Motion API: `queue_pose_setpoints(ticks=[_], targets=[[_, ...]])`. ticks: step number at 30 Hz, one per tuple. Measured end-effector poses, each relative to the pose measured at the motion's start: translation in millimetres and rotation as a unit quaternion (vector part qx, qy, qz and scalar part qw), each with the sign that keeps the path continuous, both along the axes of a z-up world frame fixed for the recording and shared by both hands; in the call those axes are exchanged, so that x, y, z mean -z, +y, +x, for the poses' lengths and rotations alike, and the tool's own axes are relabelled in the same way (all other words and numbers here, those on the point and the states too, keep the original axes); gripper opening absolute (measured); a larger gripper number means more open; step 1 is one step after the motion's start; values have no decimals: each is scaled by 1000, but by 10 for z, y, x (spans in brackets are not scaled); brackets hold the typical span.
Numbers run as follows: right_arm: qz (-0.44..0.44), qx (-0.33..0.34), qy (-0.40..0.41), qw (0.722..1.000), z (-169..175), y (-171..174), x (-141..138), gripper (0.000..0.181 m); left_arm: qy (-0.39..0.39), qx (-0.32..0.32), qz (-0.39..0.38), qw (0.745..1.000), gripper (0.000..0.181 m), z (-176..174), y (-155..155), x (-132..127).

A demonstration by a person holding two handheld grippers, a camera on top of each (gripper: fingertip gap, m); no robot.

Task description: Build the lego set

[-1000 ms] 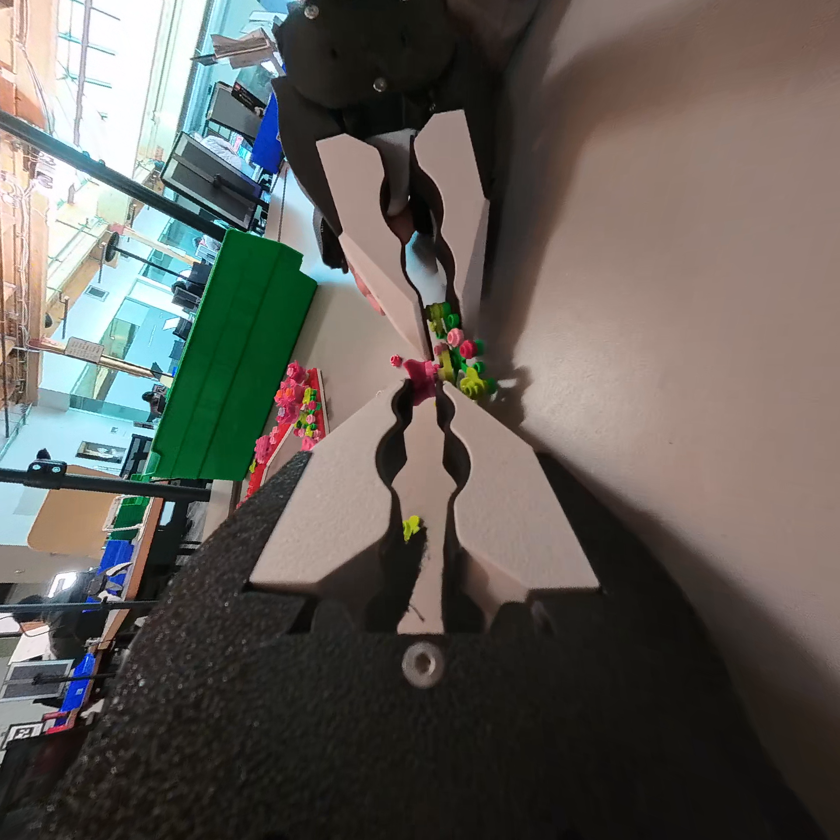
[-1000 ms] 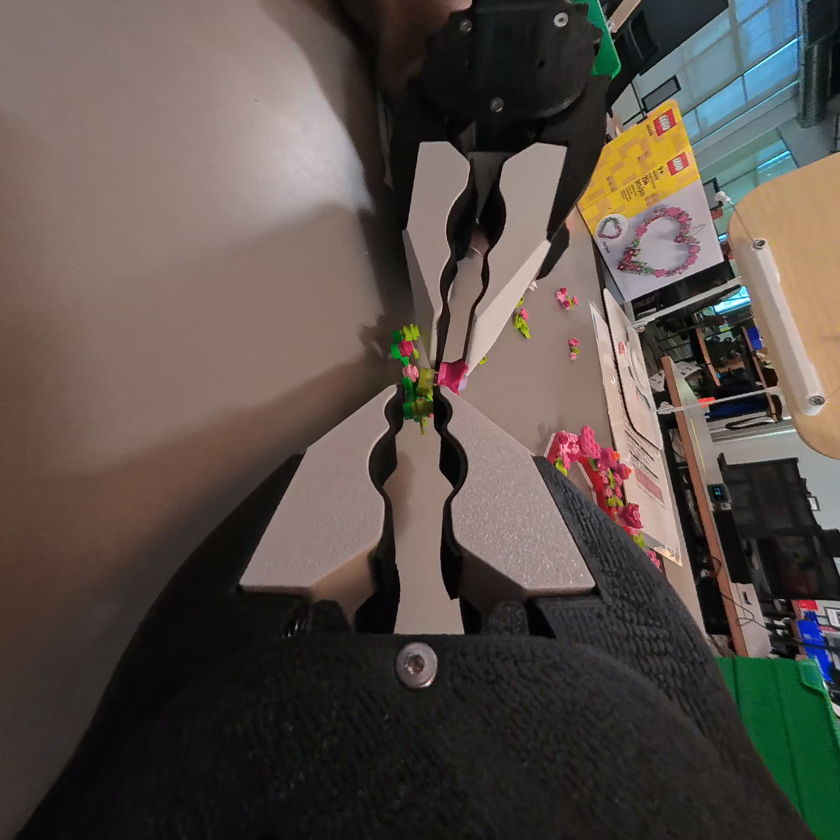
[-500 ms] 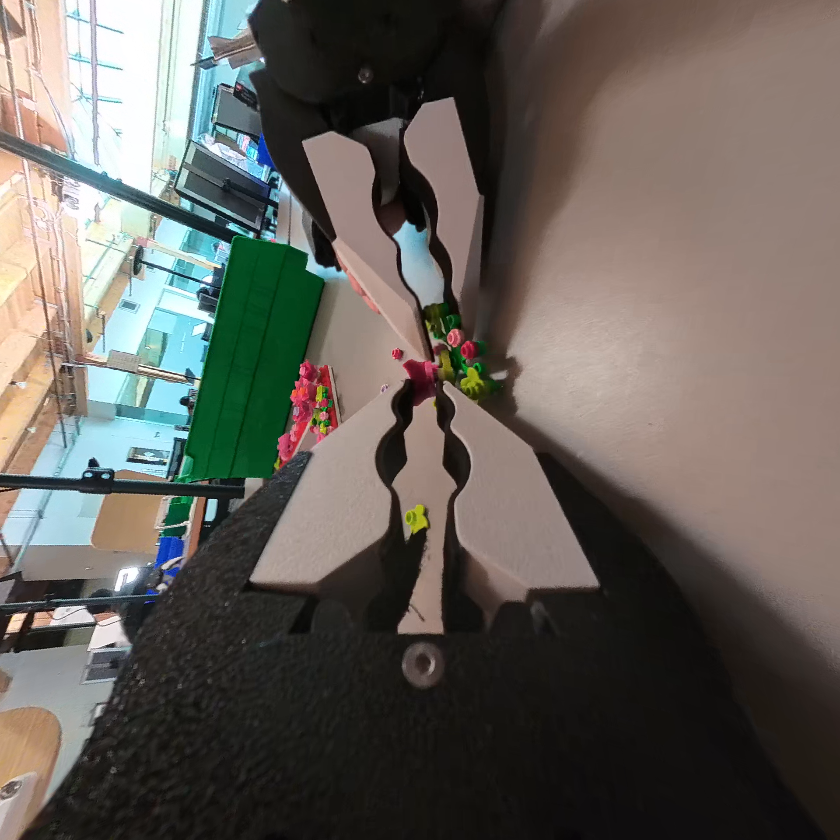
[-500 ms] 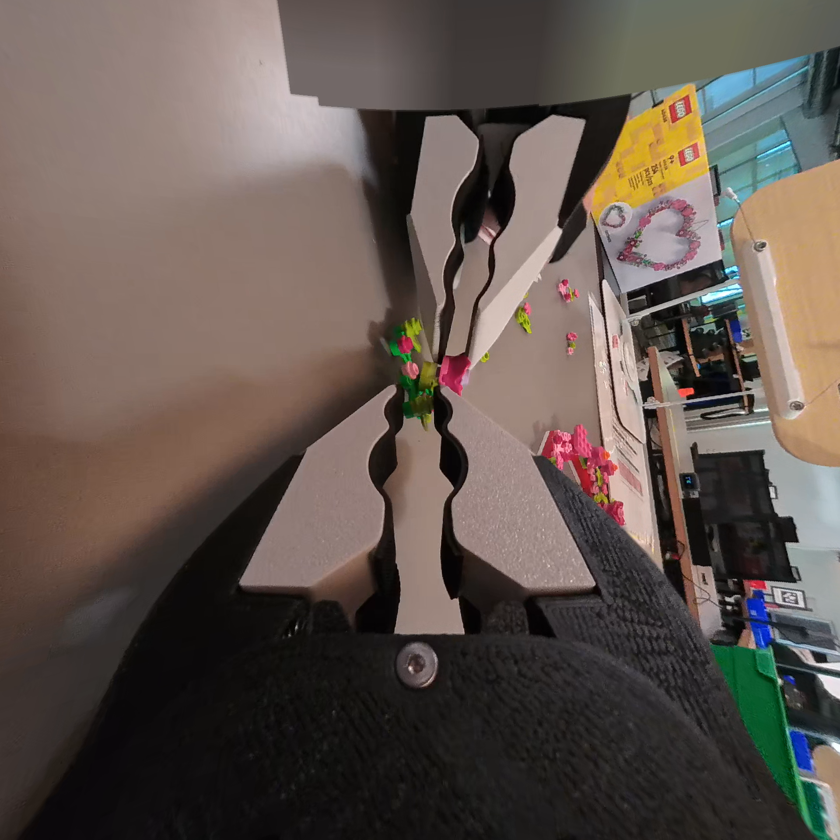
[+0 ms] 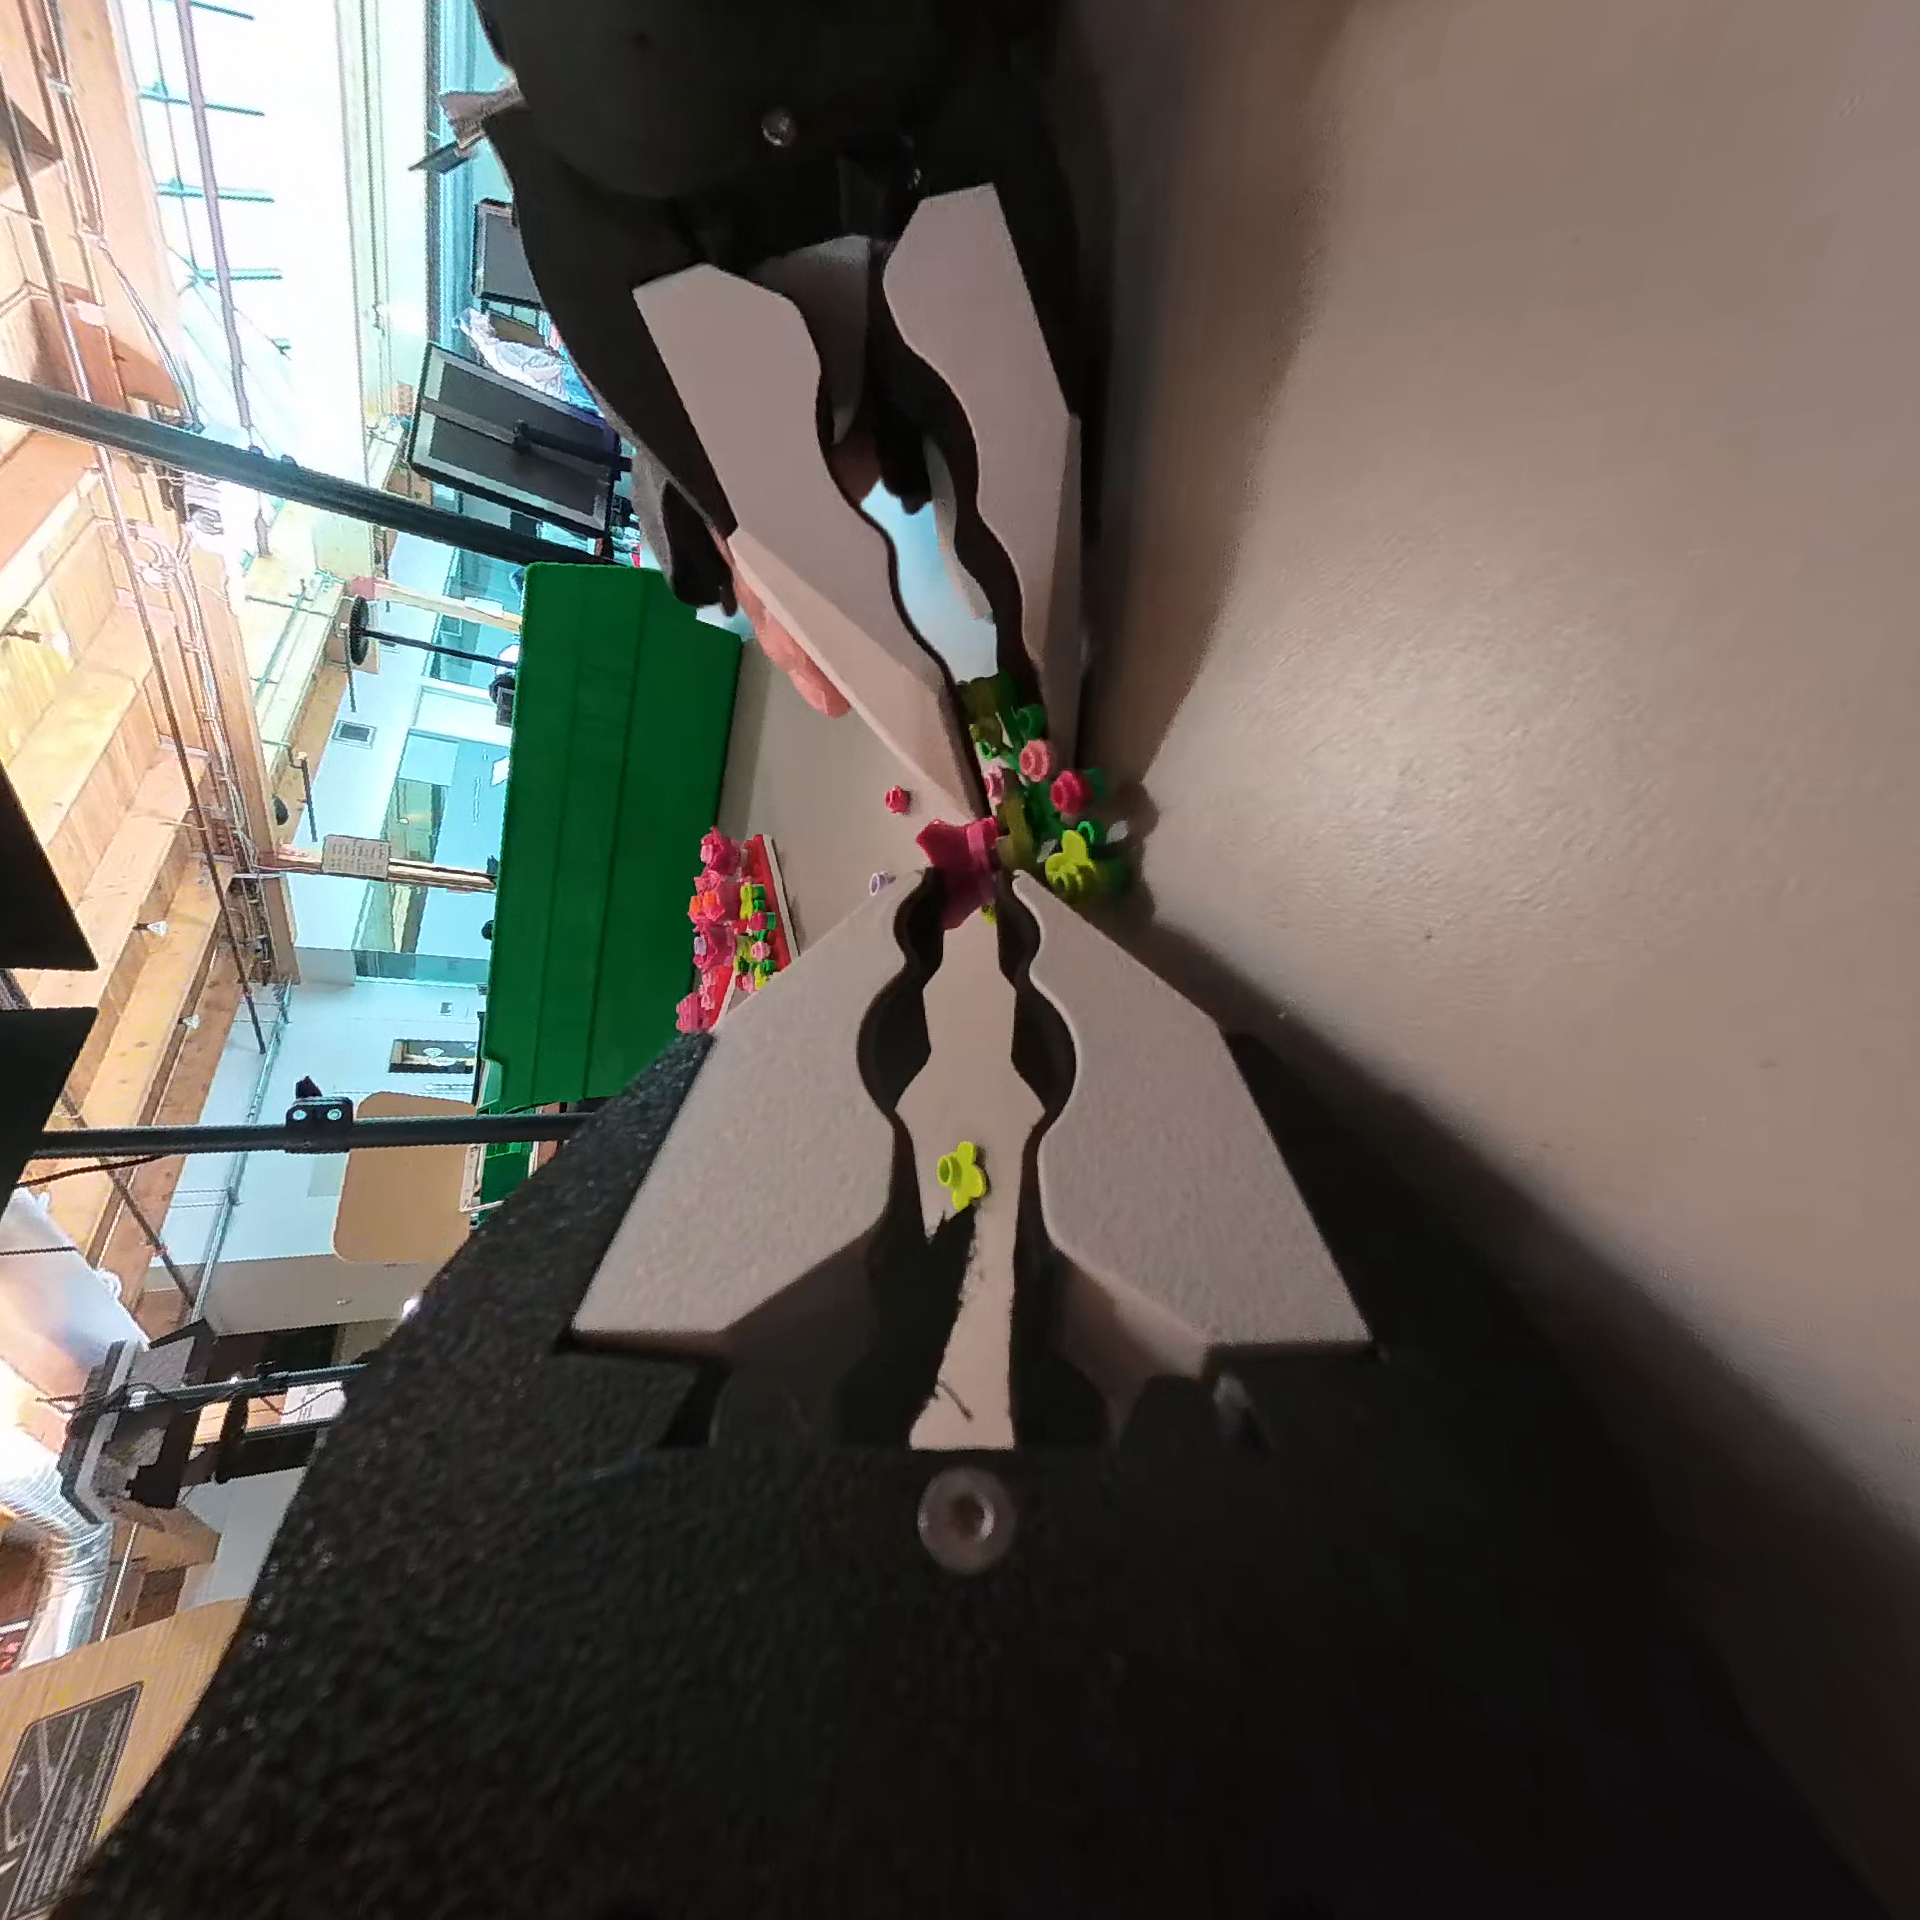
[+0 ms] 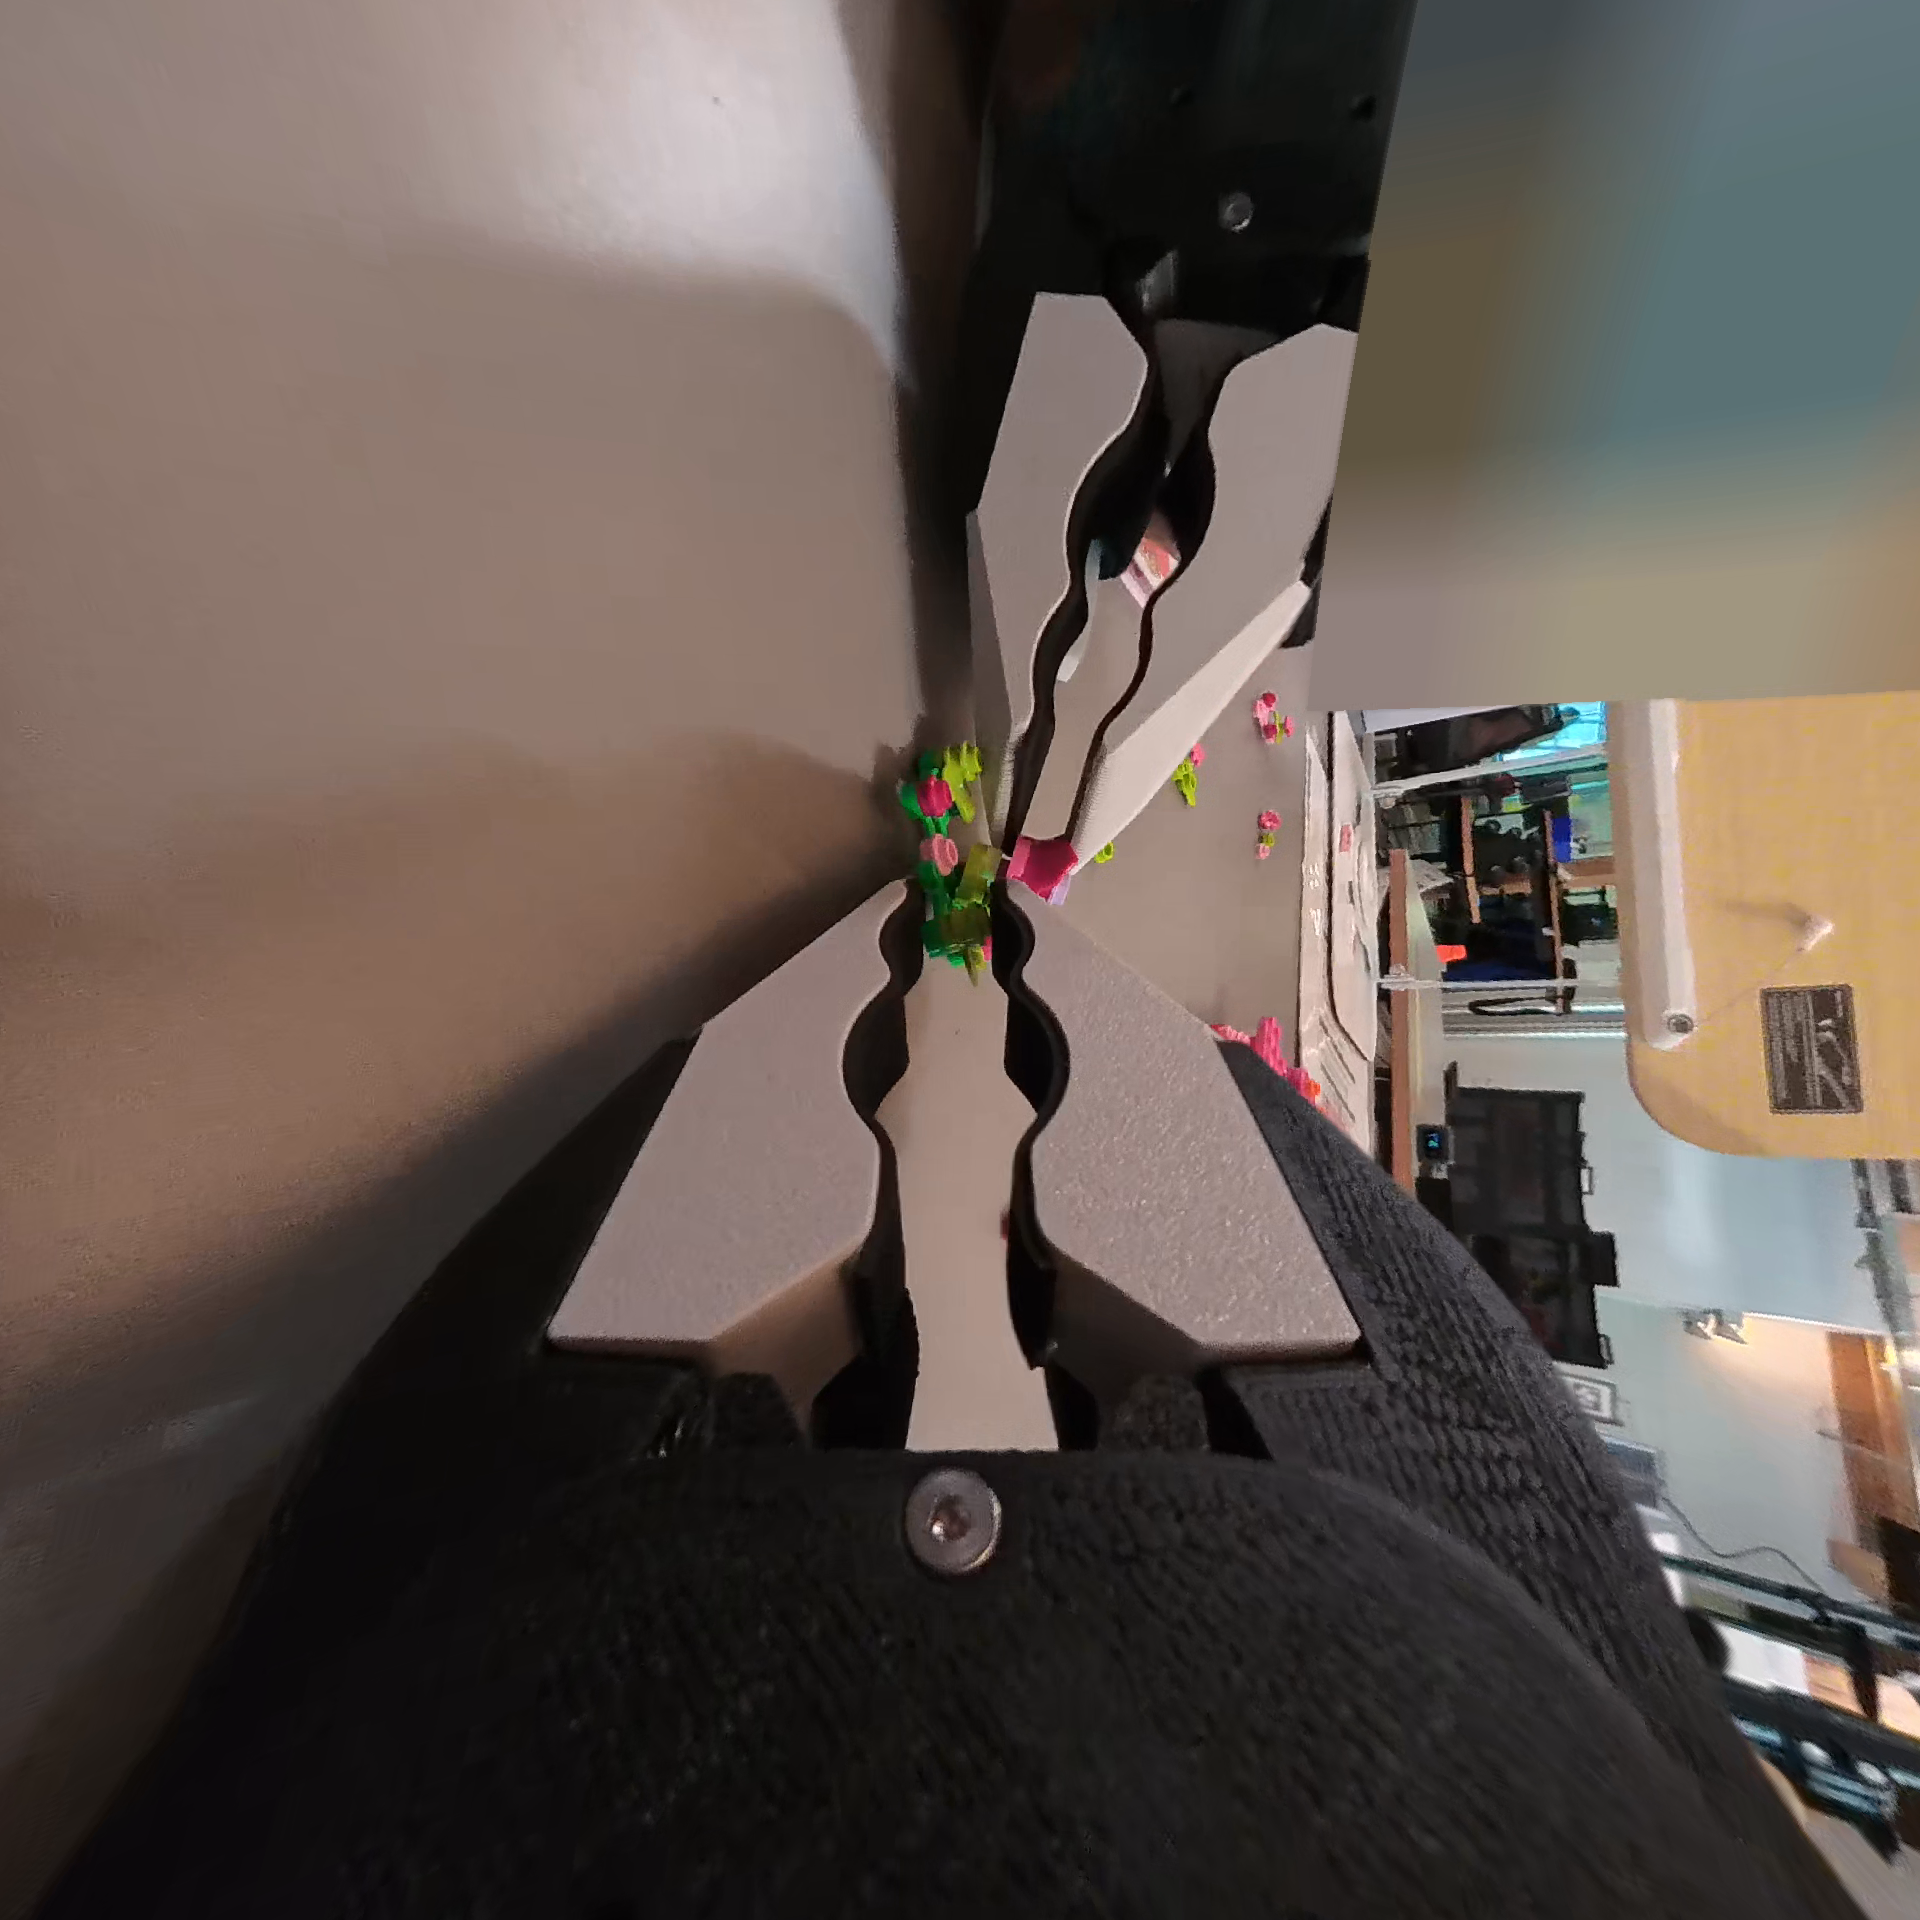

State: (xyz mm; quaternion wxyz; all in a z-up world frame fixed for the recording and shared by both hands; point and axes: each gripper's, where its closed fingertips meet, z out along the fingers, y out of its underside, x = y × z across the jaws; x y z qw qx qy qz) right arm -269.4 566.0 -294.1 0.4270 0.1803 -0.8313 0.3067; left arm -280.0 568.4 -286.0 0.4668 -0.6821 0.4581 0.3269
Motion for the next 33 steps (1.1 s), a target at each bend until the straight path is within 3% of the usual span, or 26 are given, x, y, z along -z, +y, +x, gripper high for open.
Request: queue_pose_setpoints(ticks=[10, 16, 29, 33], targets=[[27, 0, -3, 1000, 15, -9, 9, 10, 13, 1, -11, 1000, 8, 33, -42, -6], [53, -17, 42, 998, 29, -45, 8, 10, 3, -1, -32, 999, 8, 34, -68, 7], [58, -10, 9, 998, 37, -56, 14, 9, -17, 26, -79, 996, 6, 90, -169, 3], [62, -11, 9, 998, 30, -61, 17, 9, -33, 8, -99, 994, 10, 49, -169, 29]])
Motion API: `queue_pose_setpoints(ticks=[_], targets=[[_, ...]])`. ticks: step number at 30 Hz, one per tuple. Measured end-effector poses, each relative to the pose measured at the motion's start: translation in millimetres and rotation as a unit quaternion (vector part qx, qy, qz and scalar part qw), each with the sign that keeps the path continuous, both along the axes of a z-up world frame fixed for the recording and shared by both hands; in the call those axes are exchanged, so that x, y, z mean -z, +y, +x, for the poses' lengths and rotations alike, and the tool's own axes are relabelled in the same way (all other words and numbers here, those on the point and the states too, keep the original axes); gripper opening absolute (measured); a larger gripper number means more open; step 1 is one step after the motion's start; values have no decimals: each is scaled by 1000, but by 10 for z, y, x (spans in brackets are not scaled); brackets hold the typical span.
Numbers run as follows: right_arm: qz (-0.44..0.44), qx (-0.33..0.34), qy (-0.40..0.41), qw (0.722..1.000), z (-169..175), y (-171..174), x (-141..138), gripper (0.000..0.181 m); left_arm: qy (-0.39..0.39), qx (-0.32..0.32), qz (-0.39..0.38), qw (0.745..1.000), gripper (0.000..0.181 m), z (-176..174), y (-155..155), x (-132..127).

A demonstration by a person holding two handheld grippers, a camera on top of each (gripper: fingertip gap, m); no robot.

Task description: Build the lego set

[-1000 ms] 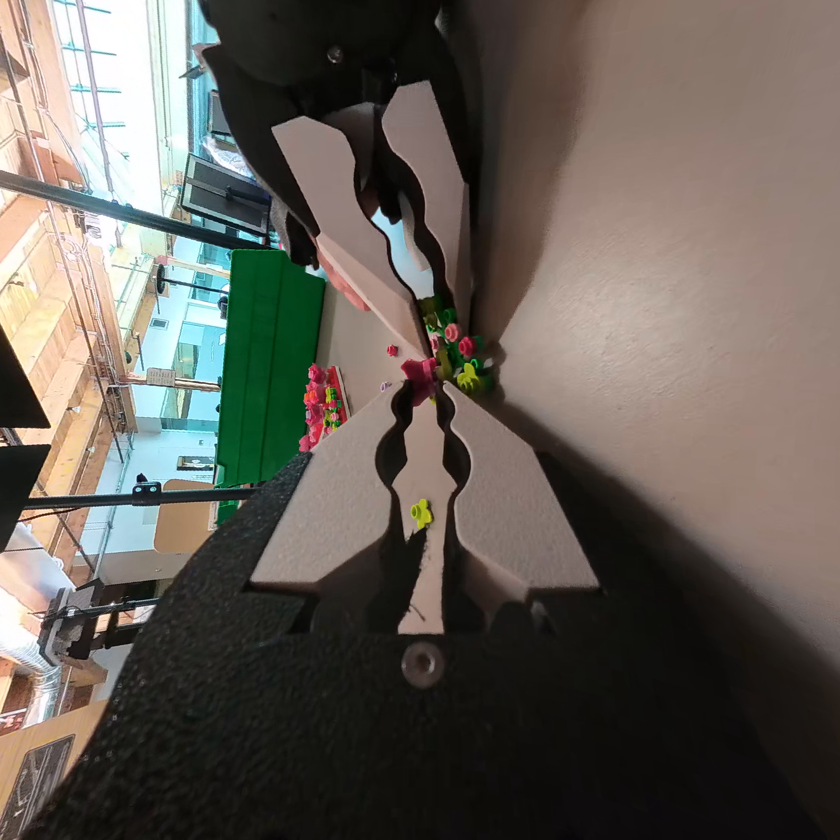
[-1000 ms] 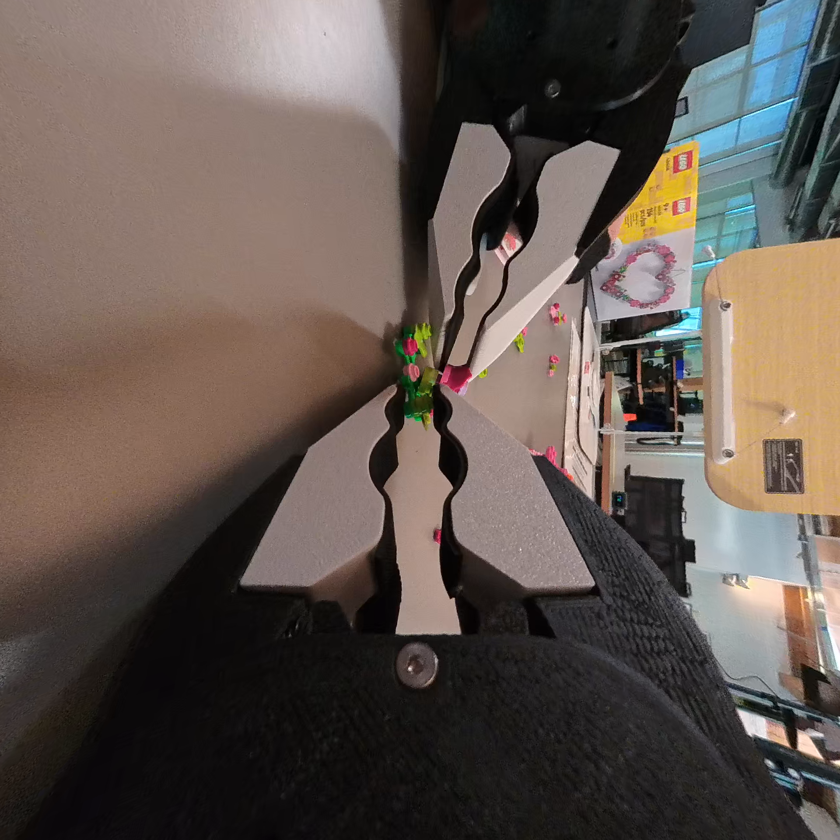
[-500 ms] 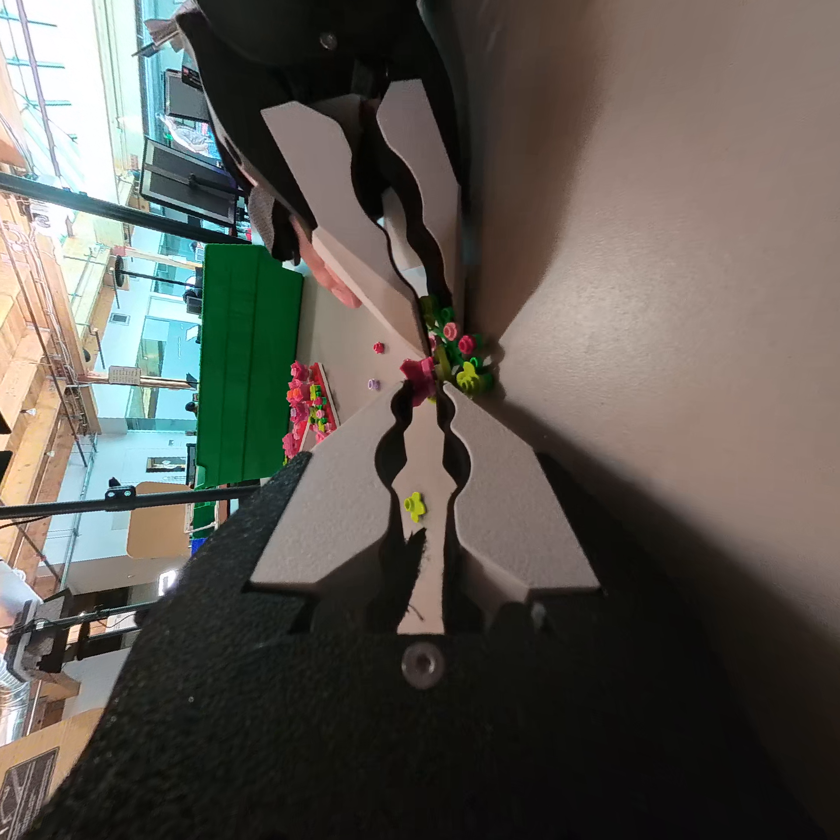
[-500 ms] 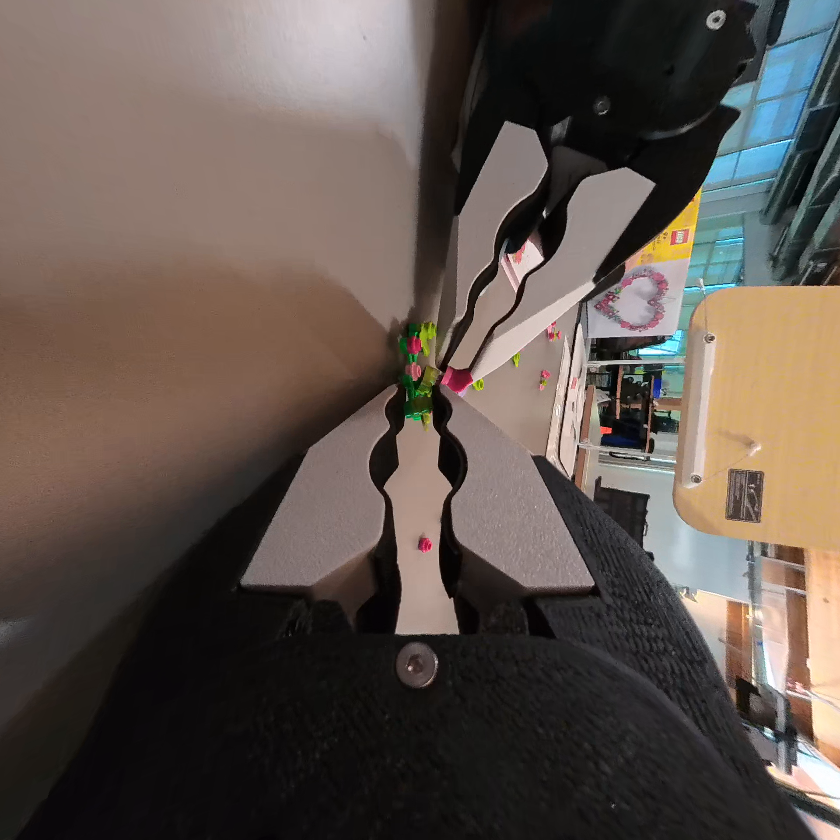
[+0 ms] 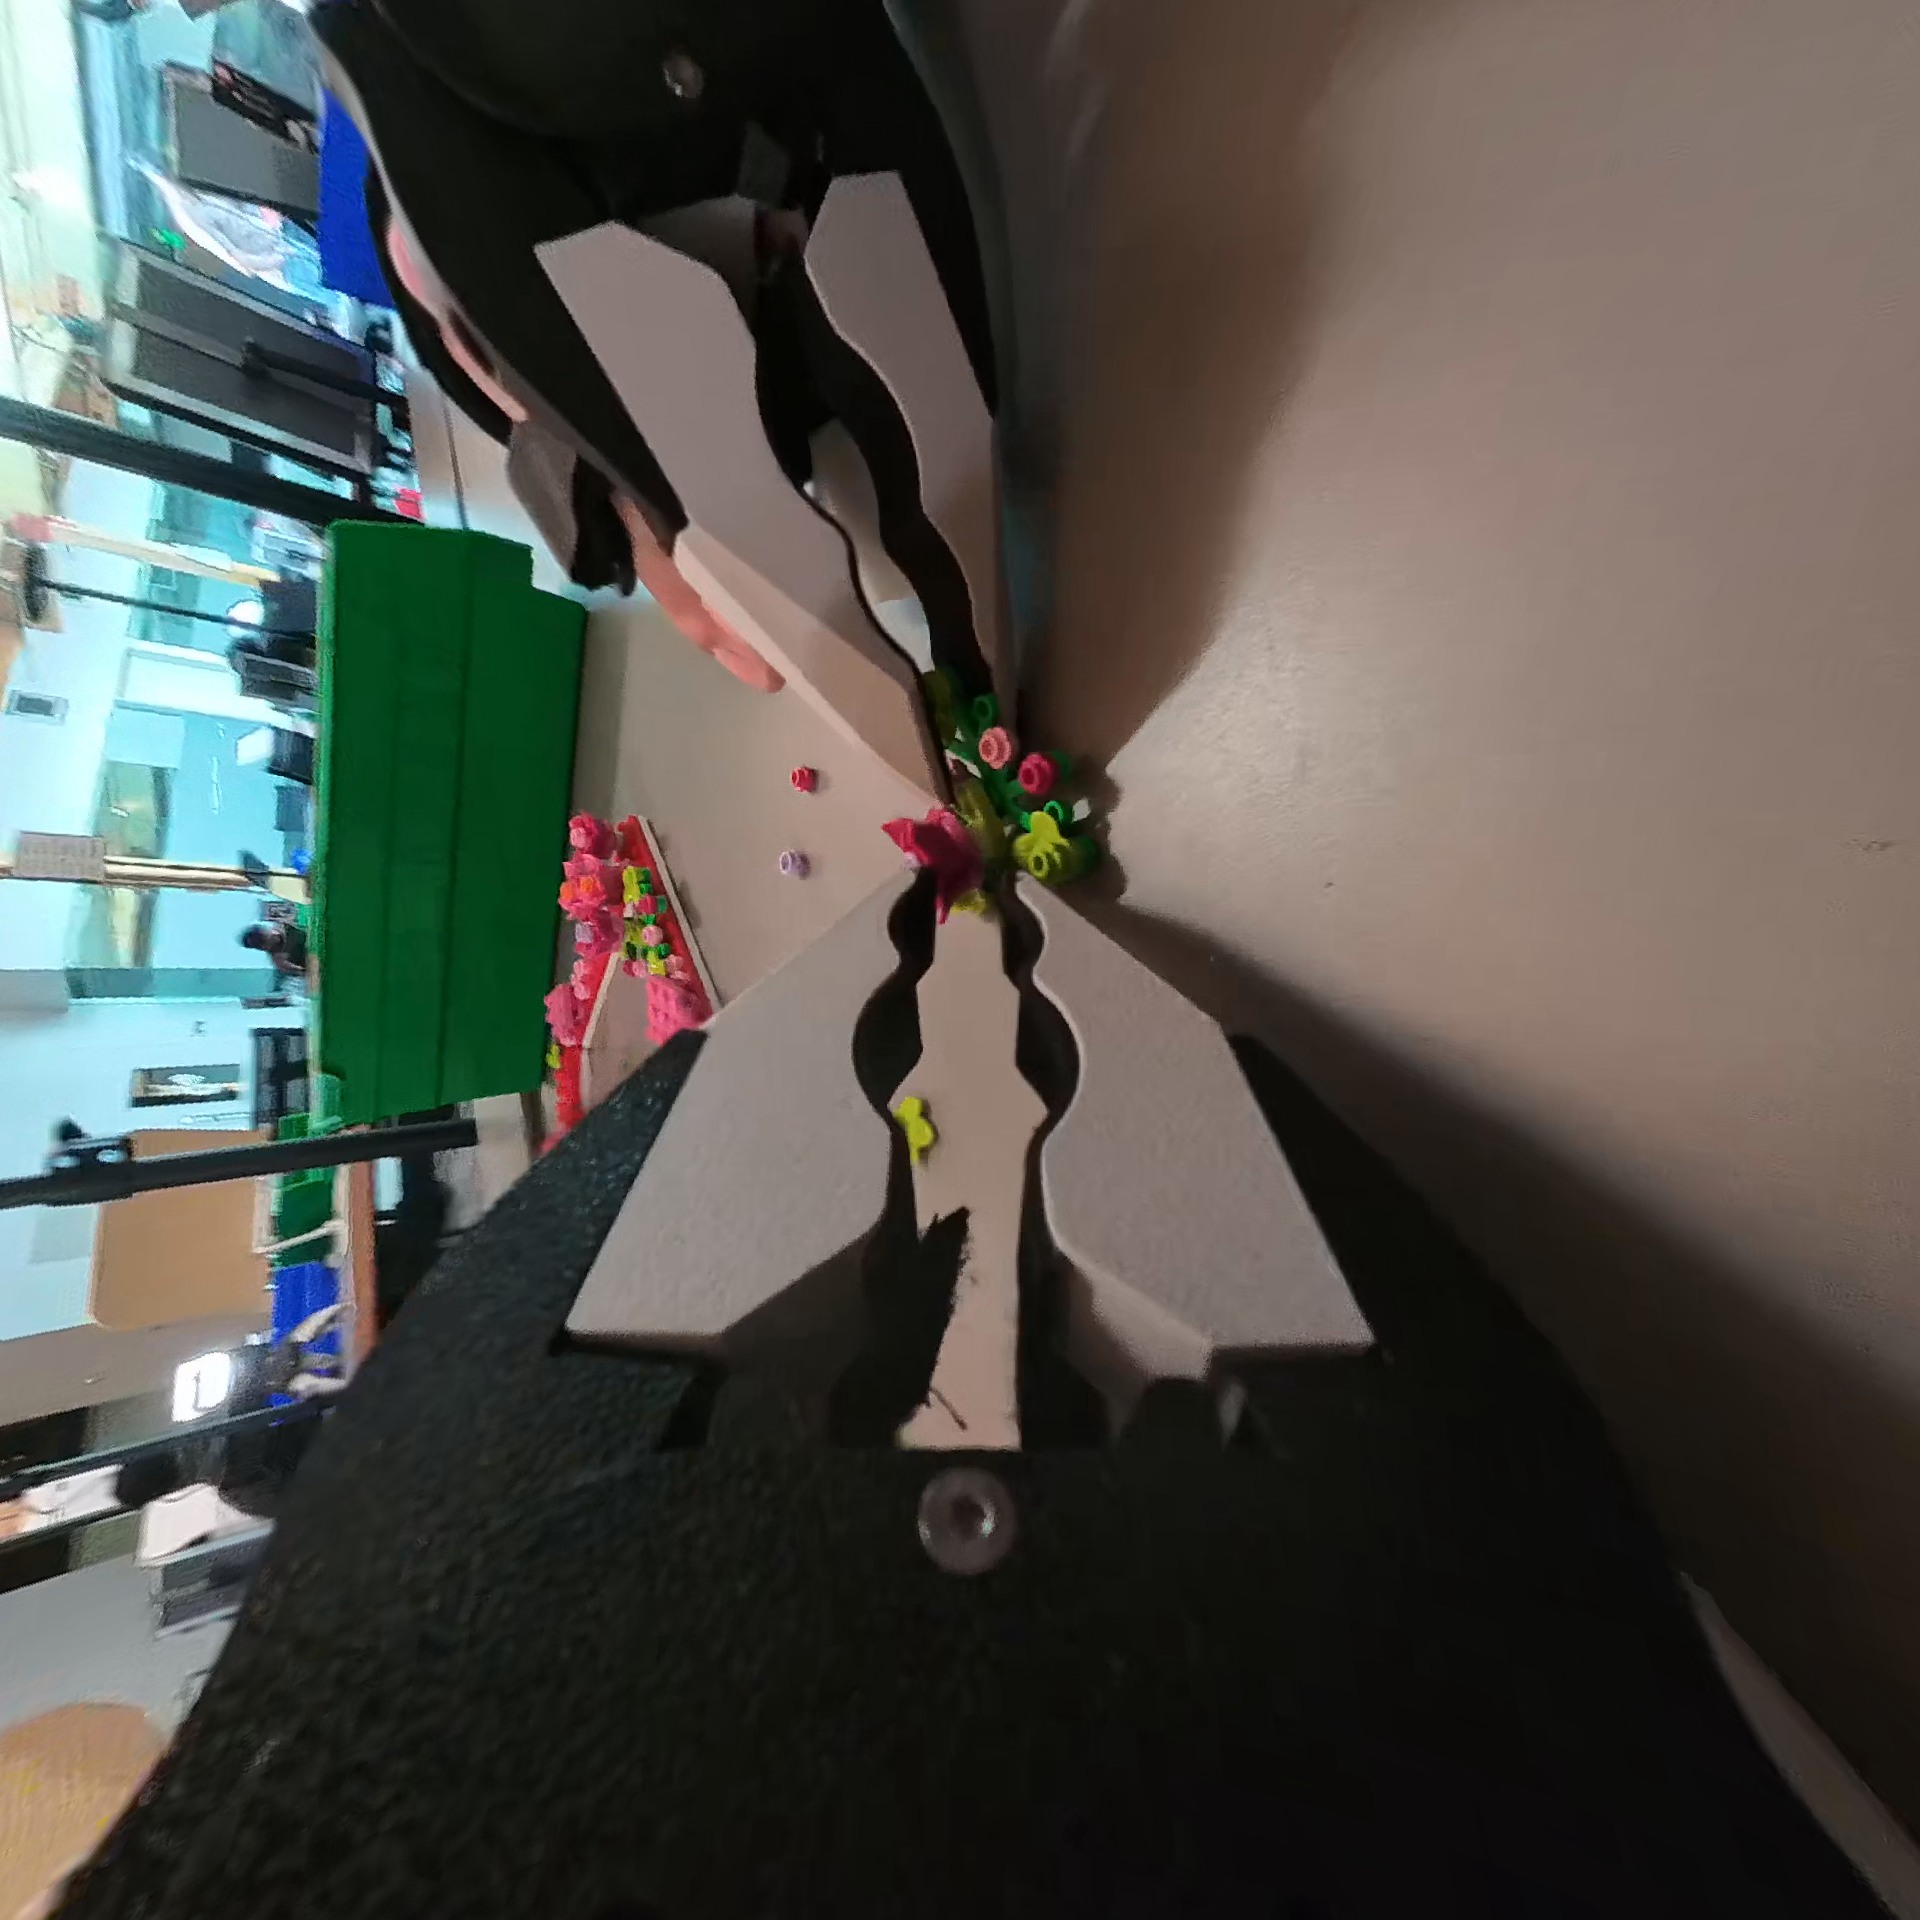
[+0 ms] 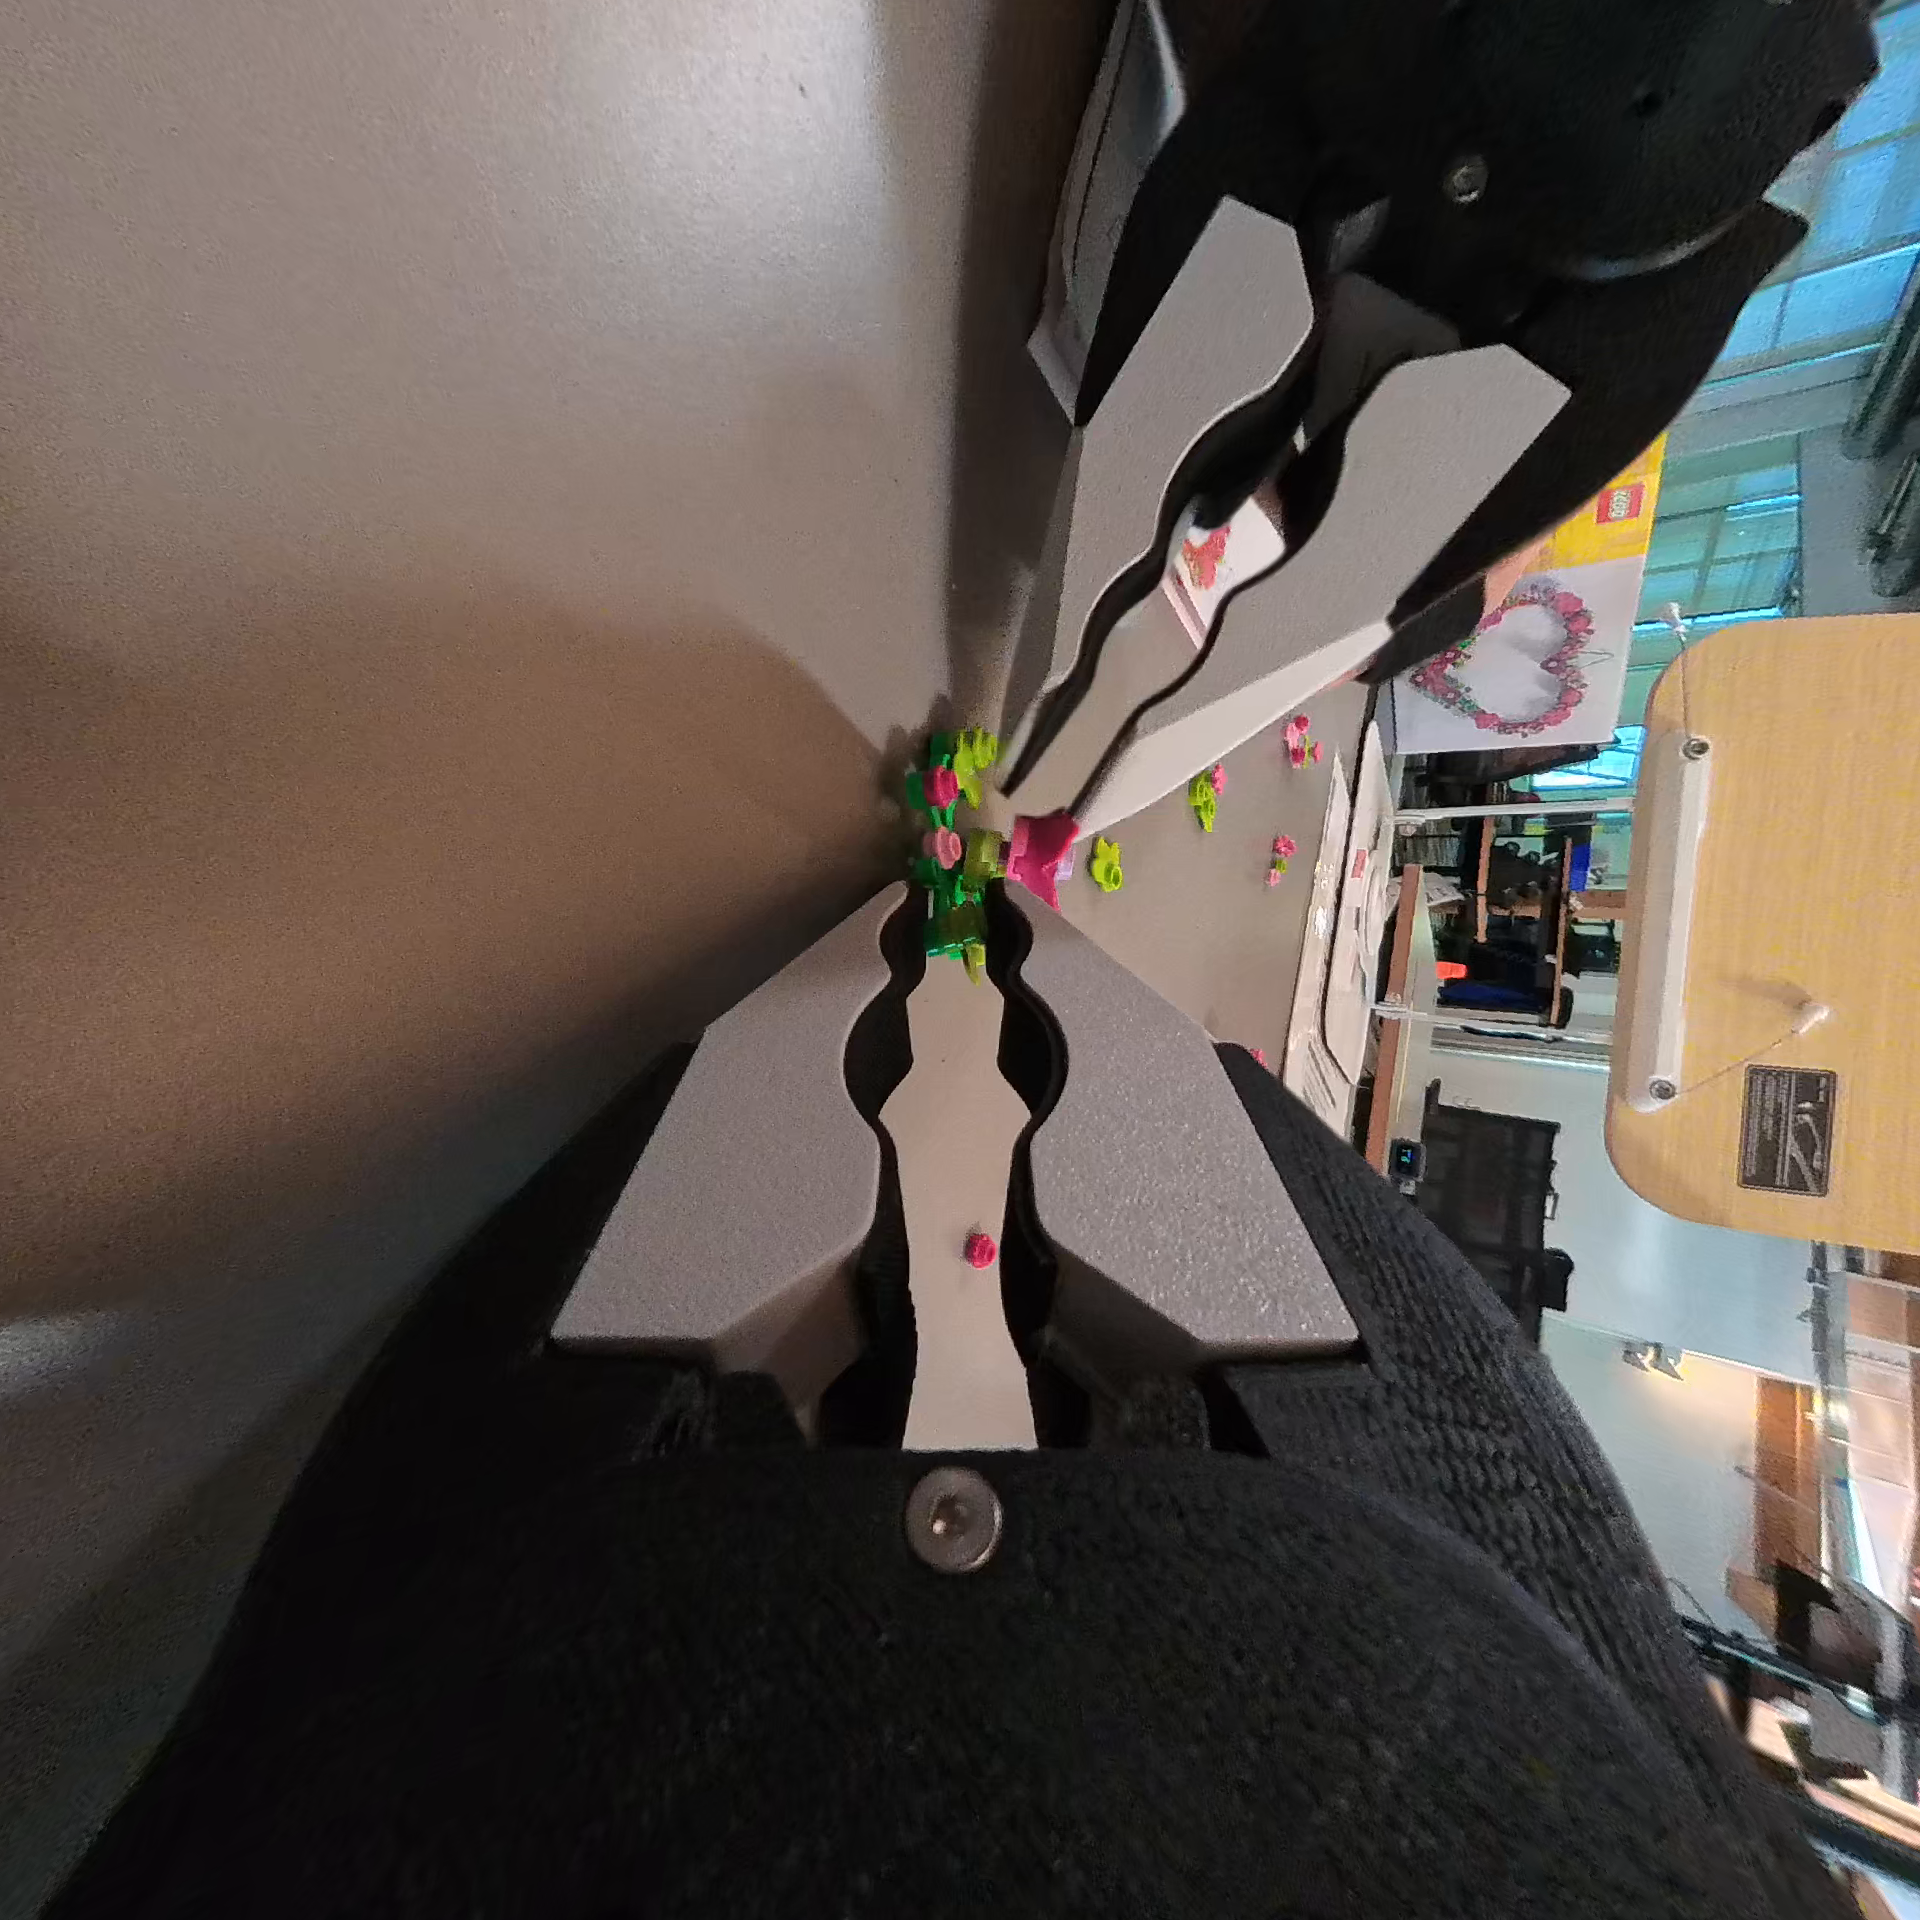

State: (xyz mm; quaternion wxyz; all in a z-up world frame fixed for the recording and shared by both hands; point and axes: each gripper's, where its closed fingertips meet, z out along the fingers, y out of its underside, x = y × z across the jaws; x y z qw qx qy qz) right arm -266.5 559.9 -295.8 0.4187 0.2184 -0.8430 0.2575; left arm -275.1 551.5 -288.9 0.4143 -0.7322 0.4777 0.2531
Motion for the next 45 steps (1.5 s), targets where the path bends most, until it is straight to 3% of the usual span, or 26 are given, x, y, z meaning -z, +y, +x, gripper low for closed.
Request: queue_pose_setpoints(ticks=[11, 19, 23, 27, 29, 38, 45], targets=[[27, -13, 15, 999, 6, -13, 5, 9, -146, -5, -48, 988, 13, 94, -78, -43], [17, -9, 5, 1000, 1, -16, 5, 9, -178, -5, -45, 983, 14, 84, -87, -76], [12, -7, 1, 1000, -4, -18, 4, 9, -192, -34, -38, 980, 15, -72, -120, -155], [12, -6, -7, 1000, -7, -25, 3, 9, -243, -91, -93, 961, 32, -220, -170, -11], [8, -3, -14, 1000, -9, -30, 2, 10, -268, -90, -91, 955, 30, -200, -148, 6], [-21, 5, -41, 999, -1, -41, -3, 9, -295, -74, -89, 948, 16, -120, -102, 48], [-41, 9, -54, 998, 6, -38, -6, 10, -248, -56, -62, 965, 11, -108, -66, 24]])
